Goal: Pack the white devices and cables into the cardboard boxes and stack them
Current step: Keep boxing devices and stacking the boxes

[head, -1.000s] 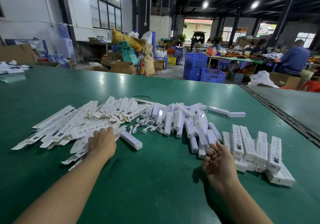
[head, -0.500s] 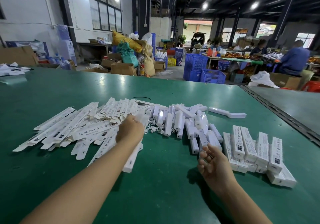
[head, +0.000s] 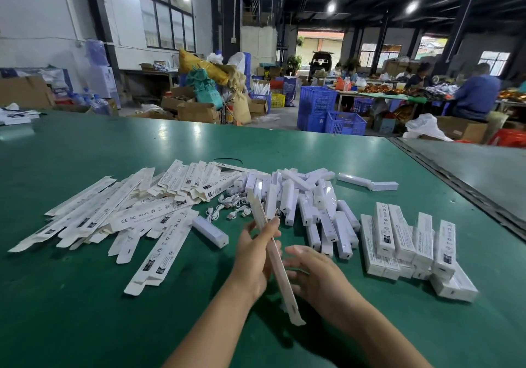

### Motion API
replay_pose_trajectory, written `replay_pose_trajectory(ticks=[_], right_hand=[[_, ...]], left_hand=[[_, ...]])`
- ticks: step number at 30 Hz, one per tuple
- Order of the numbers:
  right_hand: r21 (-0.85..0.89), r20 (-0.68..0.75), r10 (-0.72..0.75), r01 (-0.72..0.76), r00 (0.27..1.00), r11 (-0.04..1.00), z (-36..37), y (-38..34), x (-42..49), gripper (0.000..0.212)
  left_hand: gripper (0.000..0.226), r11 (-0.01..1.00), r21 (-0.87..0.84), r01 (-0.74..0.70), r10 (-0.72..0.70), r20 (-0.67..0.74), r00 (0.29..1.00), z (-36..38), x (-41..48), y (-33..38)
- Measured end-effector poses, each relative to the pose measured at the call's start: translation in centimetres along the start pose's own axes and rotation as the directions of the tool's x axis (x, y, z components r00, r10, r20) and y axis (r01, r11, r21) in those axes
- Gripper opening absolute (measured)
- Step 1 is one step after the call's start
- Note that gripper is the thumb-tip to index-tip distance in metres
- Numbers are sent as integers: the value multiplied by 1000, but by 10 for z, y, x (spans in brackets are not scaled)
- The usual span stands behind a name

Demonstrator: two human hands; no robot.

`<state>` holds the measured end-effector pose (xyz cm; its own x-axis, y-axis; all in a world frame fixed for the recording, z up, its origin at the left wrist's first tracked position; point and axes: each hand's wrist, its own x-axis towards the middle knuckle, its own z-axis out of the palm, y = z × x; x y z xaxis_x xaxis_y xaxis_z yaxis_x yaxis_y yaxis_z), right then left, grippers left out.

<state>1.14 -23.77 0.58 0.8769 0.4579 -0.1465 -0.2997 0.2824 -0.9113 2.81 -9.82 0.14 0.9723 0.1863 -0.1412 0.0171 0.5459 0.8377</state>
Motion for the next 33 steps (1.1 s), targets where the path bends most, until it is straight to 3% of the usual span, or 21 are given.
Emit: replay_pose_trajectory(ticks=[5,10,12,19,25,30,33], right_hand=[[-206,3,-23,23,1000,978,4,0,-5,53],[-360,29,15,-4,999,933,2,1,-6,32],[-392,49,16,4,999,920,3,2,-7,33],[-548,56,-61,82,997,832,2,5,-6,31],[-531,98,-71,112,993,840,2,8,-5,9],[-570,38,-133,131,990,812,7,13,-6,7],[-498,-37,-198,154,979,853,7,10,-7,10]], left_hand=[[57,992,-119,-37,36,-18,999,-2,-3,-1],[31,984,-142,-111,110,-15,994,-2,-5,1],[22,980,-162,-116,116,-9,993,-2,-8,2],[24,974,-181,-136,141,14,990,-1,-10,1],[24,966,-218,-139,139,-14,990,-1,-10,-2],[26,967,-215,-134,128,-43,991,-4,-8,-2],[31,986,-112,-128,124,-40,991,-3,-7,-5]])
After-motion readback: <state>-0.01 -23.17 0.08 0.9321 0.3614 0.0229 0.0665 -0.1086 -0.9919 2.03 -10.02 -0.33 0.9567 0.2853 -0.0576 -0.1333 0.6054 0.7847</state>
